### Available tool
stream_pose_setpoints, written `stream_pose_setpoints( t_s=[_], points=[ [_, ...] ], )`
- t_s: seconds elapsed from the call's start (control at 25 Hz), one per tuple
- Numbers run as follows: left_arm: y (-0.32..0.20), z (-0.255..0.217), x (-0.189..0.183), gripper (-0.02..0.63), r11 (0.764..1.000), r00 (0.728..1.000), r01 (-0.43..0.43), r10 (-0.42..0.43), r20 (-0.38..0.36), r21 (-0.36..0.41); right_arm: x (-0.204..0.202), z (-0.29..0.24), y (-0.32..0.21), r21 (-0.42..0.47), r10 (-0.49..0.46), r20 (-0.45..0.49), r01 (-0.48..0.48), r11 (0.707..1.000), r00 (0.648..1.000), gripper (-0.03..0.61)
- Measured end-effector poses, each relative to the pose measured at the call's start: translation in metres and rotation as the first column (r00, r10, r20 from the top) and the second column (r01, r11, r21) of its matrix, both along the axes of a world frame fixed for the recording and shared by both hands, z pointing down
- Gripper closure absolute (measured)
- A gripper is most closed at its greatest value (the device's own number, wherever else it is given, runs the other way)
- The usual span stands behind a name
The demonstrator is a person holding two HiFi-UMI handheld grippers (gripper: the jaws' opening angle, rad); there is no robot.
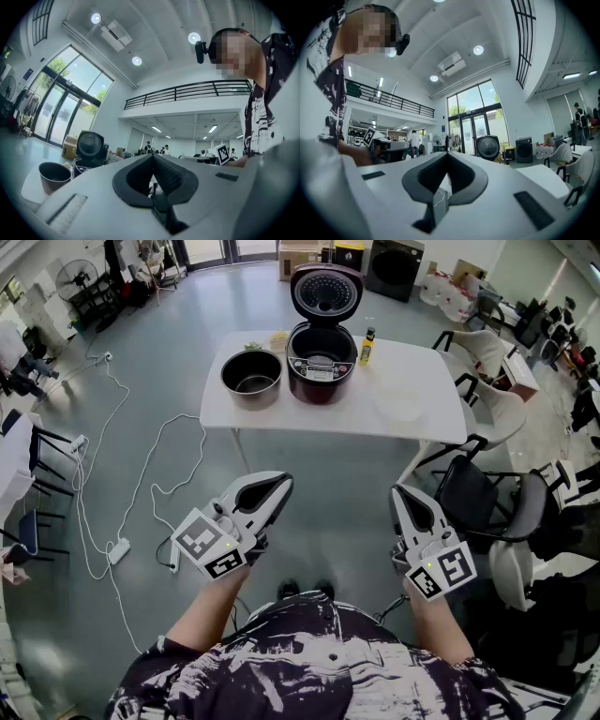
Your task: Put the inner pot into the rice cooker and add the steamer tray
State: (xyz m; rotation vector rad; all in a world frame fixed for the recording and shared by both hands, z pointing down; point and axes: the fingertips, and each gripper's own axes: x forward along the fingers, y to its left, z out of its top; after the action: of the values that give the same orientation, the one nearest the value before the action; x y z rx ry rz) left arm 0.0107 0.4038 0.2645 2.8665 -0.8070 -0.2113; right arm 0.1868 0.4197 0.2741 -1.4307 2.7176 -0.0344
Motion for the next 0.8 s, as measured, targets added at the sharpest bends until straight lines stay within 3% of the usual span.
stream_pose_setpoints(
  t_s=[0.6,0.64,0.72,0.8],
  points=[
    [-0.004,-0.003,-0.002,0.609,1.0,1.0,0.001,-0.001,-0.001,-0.004,0.0,-0.004,-0.005,0.008,-0.01,0.036,0.009,1.0,0.999,0.581],
    [-0.004,-0.003,-0.002,0.609,1.0,1.0,0.0,0.0,-0.002,-0.004,0.001,-0.005,-0.006,0.017,-0.01,0.06,0.009,1.0,0.998,0.544],
    [-0.004,-0.002,-0.001,0.609,1.0,1.0,-0.001,0.001,-0.002,-0.004,0.006,-0.006,-0.011,0.034,0.013,0.103,-0.016,0.999,0.995,0.125],
    [-0.004,-0.001,-0.001,0.609,1.0,1.0,-0.001,0.001,-0.003,-0.002,0.01,-0.004,-0.013,0.047,0.037,0.111,-0.042,0.998,0.993,0.062]
  ],
)
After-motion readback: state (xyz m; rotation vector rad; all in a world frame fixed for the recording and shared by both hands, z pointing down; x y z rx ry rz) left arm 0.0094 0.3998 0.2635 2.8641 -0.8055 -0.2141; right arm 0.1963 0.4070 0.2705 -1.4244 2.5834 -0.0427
